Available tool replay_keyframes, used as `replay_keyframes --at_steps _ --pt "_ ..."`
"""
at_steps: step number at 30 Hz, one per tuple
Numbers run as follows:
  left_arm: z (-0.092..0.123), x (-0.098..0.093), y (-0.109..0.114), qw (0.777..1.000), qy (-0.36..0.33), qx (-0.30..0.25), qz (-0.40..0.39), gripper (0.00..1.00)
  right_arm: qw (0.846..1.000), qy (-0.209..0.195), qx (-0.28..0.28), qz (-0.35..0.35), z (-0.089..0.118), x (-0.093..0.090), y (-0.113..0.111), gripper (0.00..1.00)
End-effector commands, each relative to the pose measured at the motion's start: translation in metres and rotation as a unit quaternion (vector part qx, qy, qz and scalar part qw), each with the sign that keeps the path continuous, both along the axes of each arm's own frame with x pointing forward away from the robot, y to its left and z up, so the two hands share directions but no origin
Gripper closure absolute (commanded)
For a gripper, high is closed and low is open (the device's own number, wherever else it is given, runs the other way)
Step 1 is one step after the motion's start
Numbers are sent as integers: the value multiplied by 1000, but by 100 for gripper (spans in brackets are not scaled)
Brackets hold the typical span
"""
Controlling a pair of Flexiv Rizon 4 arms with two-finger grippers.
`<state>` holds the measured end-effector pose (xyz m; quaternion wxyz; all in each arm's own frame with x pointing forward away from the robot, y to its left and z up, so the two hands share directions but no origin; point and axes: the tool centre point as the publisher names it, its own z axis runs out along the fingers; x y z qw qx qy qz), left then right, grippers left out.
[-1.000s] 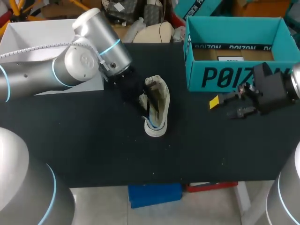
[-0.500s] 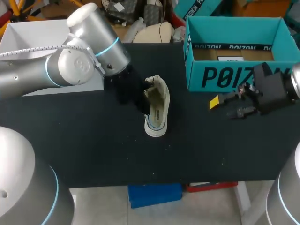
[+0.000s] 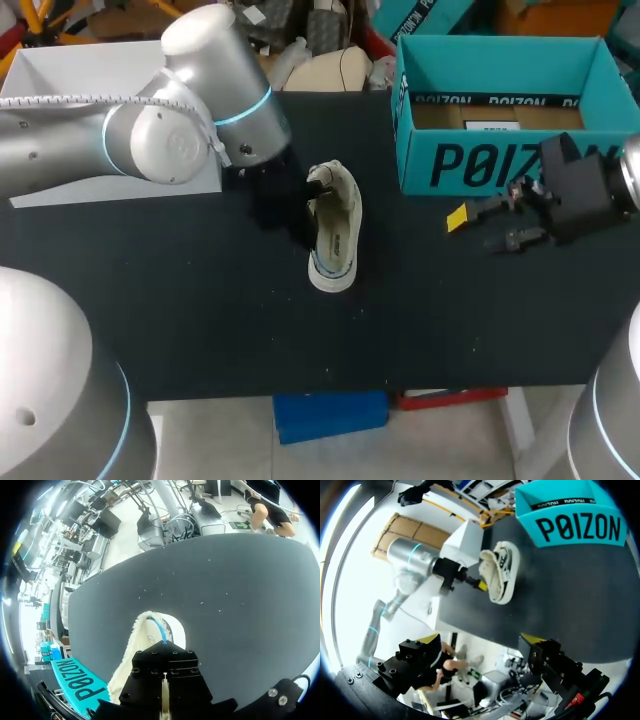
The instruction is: Take the shoe out of the shoebox, open the shoe tongue, remove and reinsert the insole, then place the shoe into the shoebox
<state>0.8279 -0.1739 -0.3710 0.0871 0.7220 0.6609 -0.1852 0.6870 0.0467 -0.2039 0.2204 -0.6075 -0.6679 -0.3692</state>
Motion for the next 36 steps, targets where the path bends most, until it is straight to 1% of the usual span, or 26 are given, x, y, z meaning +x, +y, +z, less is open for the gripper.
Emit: replay_keyframes --at_steps 1,6,11,17,21,24,31,36 --pt "-8 -5 -6 1000 -9 4 0 100 1000 1 -1 0 0 0 1 0" --pt "-14 -7 -8 1000 -12 12 -2 100 1000 1 -1 0 0 0 1 0" --pt "-18 -4 -10 1000 -14 17 2 100 1000 1 -1 0 0 0 1 0" --pt "-24 -8 -10 999 8 35 -4 100 1000 1 -1 0 0 0 1 0" --pt "-16 -11 -5 999 24 34 -11 100 1000 1 -1 0 0 0 1 0" --pt "-10 -8 -4 999 24 30 -9 100 1000 1 -1 0 0 0 1 0" --pt "-11 -3 -16 1000 -6 22 -16 100 1000 1 -1 0 0 0 1 0" --pt "-20 -6 -22 999 -20 40 -30 100 1000 1 -1 0 0 0 1 0"
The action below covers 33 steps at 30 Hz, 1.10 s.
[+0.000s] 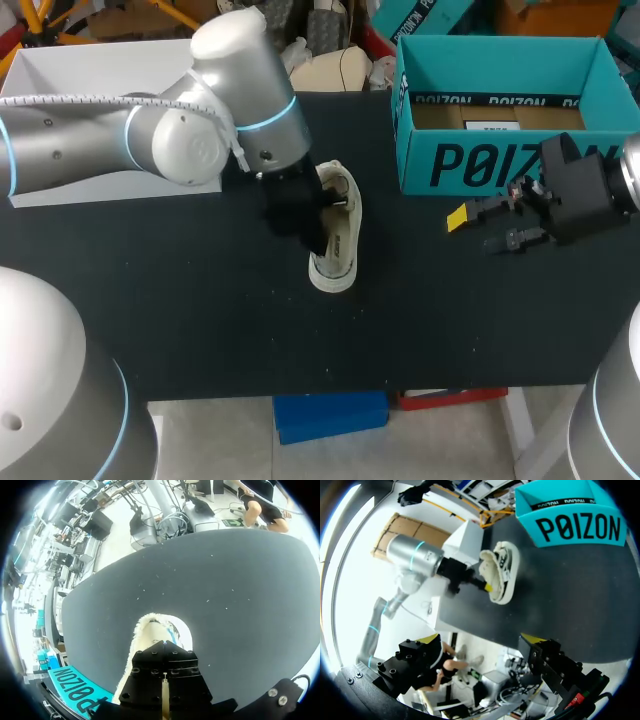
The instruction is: Take the shoe out of the shoebox, open the shoe tongue, remove and reinsert the insole, then place the shoe into the shoebox
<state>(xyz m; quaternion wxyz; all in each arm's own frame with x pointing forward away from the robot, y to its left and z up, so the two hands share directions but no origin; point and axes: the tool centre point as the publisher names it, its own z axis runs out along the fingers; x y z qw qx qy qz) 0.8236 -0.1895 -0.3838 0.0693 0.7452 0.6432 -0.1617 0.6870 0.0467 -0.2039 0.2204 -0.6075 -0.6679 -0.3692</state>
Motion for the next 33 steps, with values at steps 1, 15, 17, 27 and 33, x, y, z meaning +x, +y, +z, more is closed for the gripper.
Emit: replay_keyframes --at_steps 1,15,17,27,33 --pt "-8 -2 -6 1000 -13 17 -2 100 1000 1 -1 0 0 0 1 0" --pt "-27 2 -6 998 -22 55 -8 100 1000 1 -1 0 0 0 1 0" --pt "-32 2 -7 998 -19 59 -11 100 1000 1 -1 0 0 0 1 0" --pt "-50 -3 -9 997 -4 72 -17 100 1000 1 -1 0 0 0 1 0" --pt "-52 -5 -9 997 2 70 -16 100 1000 1 -1 0 0 0 1 0"
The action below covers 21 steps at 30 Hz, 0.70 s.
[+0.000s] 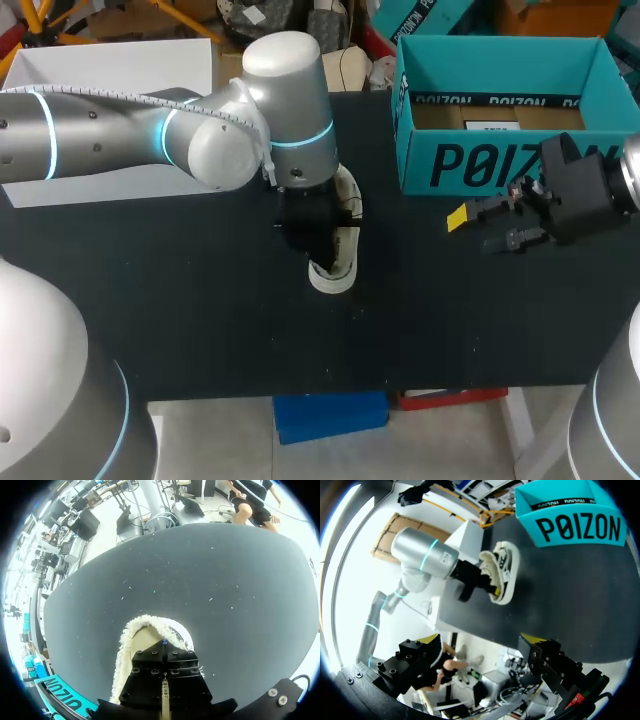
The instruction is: Take the shoe out of the shoebox, open the shoe tongue, remove and reinsert the insole, then place the shoe into the shoebox
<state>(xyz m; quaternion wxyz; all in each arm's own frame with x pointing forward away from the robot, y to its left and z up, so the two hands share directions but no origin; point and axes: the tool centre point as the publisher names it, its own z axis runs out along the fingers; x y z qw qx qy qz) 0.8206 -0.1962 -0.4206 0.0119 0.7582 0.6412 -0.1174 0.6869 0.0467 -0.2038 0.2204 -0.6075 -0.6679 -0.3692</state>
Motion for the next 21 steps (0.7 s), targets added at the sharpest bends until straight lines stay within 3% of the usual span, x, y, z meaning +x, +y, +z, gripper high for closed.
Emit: replay_keyframes --at_steps 1,6,10,19,21 --pt "-15 -2 -3 1000 0 -2 -1 100 1000 1 -1 0 0 0 1 0" --pt "-4 -2 -3 1000 2 -11 1 100 1000 1 -1 0 0 0 1 0" --pt "17 2 -1 1000 -1 -21 8 100 1000 1 -1 0 0 0 1 0" --pt "49 14 19 999 -25 -18 28 100 1000 1 -1 0 0 0 1 0" --pt "56 14 22 997 5 -40 61 100 1000 1 -1 0 0 0 1 0"
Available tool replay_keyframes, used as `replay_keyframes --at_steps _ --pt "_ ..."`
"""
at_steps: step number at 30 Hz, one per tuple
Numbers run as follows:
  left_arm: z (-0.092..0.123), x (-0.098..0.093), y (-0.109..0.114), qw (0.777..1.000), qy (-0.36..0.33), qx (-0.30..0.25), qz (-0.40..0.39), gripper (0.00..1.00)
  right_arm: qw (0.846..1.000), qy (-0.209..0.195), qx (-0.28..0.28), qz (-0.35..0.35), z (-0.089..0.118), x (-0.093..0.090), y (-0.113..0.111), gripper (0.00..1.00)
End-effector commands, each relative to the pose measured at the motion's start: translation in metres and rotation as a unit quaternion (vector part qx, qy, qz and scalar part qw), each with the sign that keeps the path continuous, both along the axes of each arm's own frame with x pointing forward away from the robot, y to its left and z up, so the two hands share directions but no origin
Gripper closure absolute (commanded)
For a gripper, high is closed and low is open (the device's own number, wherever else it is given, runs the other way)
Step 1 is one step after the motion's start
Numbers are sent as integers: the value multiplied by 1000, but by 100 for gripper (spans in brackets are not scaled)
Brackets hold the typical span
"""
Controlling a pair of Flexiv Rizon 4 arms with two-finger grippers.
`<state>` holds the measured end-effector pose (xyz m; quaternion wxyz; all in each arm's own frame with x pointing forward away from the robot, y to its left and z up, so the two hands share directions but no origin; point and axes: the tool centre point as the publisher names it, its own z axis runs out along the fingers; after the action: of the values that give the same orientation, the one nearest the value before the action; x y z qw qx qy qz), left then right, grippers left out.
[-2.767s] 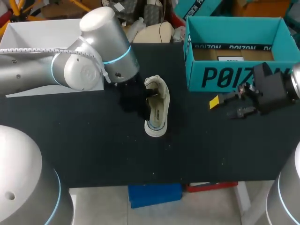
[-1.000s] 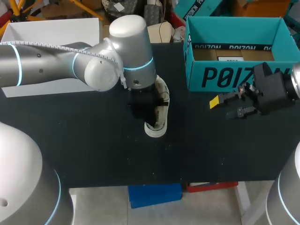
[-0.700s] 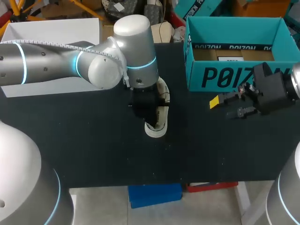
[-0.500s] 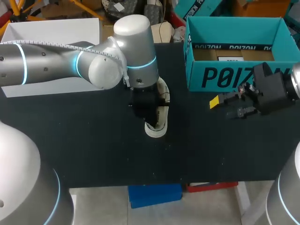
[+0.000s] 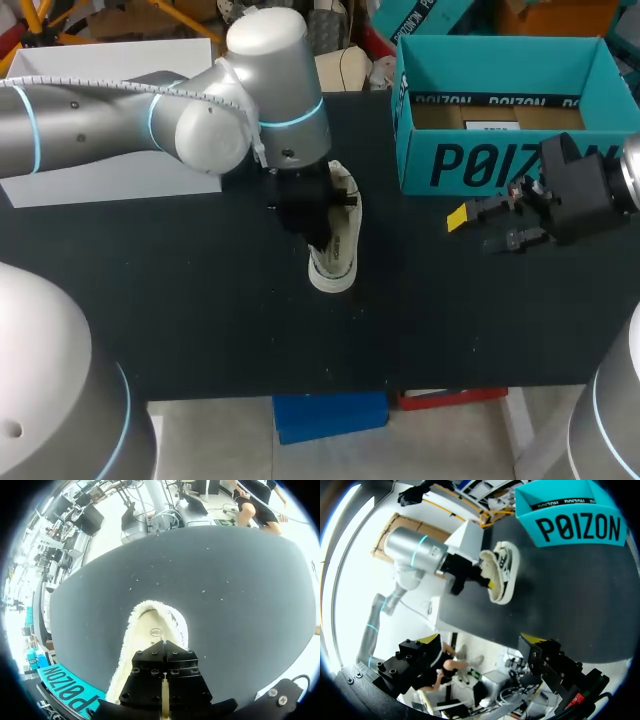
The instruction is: Take the shoe out of the shoebox, open the shoe tongue, remove and reinsert the insole, then place the shoe into the shoebox
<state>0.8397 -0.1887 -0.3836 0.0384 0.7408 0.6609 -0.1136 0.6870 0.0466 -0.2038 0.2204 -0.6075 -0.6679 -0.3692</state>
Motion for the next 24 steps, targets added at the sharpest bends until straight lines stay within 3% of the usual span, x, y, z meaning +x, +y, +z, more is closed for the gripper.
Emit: replay_keyframes --at_steps 1,8,18,24 --pt "23 -4 16 998 24 -33 40 100 1000 1 -1 0 0 0 1 0" --pt "55 7 22 971 101 -136 169 100 1000 1 -1 0 0 0 1 0" --pt "93 56 37 937 88 -169 294 100 1000 1 -1 0 0 0 1 0" --pt "101 75 38 916 87 -164 355 100 1000 1 -1 0 0 0 1 0"
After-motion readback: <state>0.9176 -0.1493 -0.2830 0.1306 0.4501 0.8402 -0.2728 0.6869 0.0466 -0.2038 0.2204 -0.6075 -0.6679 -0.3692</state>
